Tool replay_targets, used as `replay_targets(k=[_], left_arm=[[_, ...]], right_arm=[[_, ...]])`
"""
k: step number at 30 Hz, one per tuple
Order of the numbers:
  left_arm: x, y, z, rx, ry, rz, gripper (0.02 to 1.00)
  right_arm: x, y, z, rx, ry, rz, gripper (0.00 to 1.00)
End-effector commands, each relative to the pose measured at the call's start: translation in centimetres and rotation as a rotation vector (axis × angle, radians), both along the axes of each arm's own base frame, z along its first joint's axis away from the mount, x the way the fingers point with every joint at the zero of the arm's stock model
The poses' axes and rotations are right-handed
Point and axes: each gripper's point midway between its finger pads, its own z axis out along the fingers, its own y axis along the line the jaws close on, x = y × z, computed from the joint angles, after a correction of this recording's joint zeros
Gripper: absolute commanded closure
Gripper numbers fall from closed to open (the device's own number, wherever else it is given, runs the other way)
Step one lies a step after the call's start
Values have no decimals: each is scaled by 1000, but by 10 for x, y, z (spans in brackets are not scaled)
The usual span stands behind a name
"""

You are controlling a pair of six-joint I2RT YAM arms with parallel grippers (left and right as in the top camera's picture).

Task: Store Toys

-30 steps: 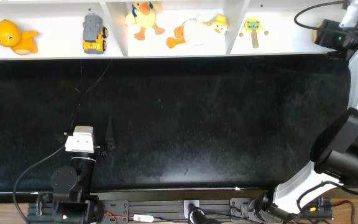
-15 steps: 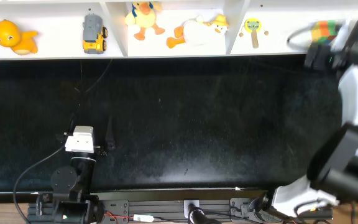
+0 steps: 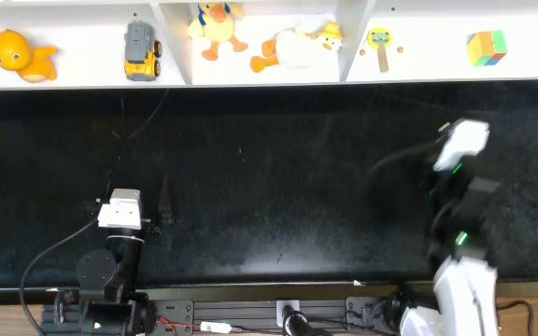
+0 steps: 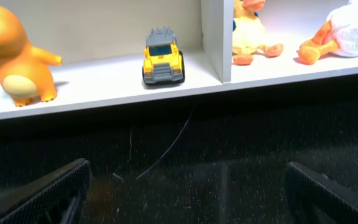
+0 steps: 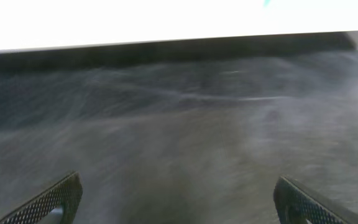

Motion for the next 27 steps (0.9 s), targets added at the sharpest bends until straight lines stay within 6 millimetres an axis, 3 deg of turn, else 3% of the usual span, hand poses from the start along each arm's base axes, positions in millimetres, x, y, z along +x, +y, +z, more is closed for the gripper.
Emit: replay_targets(k=[1, 7, 10, 15, 20, 27], left_arm=[[0, 3, 0, 19, -5, 10, 23], [0, 3, 0, 19, -5, 10, 20], [0, 3, 0, 19, -5, 10, 20], [0, 3, 0, 19, -5, 10, 20], [0, 3, 0, 19, -5, 10, 20], [0, 3, 0, 19, -5, 10, 20]], right_arm=[[-31, 27, -8, -39, -109, 82, 7], [-51, 34, -26, -27, -199, 94, 5], [-50, 42, -12, 4, -277, 124, 7], [-50, 39, 4, -18, -346, 106, 5], [-53, 38, 45, -49, -564, 103, 5], [-53, 38, 42, -47, -551, 103, 5]])
